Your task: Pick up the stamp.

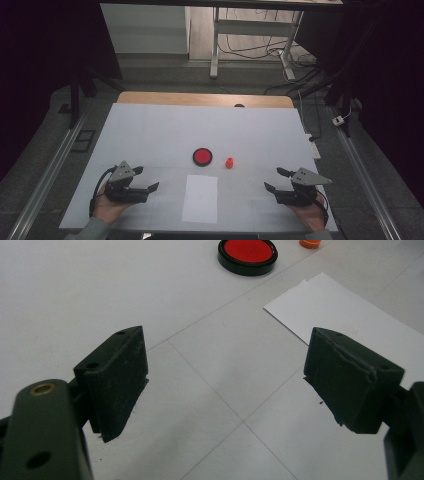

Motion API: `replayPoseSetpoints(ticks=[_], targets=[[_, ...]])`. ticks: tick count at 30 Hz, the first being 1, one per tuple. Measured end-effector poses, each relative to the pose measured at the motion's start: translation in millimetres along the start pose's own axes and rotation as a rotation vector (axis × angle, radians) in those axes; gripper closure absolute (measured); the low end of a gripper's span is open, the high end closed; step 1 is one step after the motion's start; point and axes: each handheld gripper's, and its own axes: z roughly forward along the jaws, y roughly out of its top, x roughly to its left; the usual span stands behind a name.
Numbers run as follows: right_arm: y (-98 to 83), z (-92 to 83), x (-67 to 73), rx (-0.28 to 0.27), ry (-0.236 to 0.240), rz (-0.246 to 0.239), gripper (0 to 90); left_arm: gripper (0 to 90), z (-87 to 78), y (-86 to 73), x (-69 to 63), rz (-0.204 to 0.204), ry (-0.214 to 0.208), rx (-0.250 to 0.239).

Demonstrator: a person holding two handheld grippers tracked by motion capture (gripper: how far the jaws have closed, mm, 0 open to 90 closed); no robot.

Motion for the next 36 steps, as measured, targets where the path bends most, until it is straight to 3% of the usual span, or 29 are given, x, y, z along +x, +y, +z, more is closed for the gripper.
replayPoseSetpoints(ticks=[15,26,36], targets=[[5.3,3.7,-2.0,-0.011,0.012,0.014,30.5,18.8,1.7,1.0,1.6,-0.004,-0.005,-0.007],[16.6,21.6,-0.6,0.0,0.02,0.016,31.0,19.2,2.5,-0.2,5.2,-0.014,0.011,-0.009],[29.8,31.9,5.2,0.01,0.039,0.019,30.6,19.2,4.5,1.0,6.9,-0.016,-0.001,-0.008]])
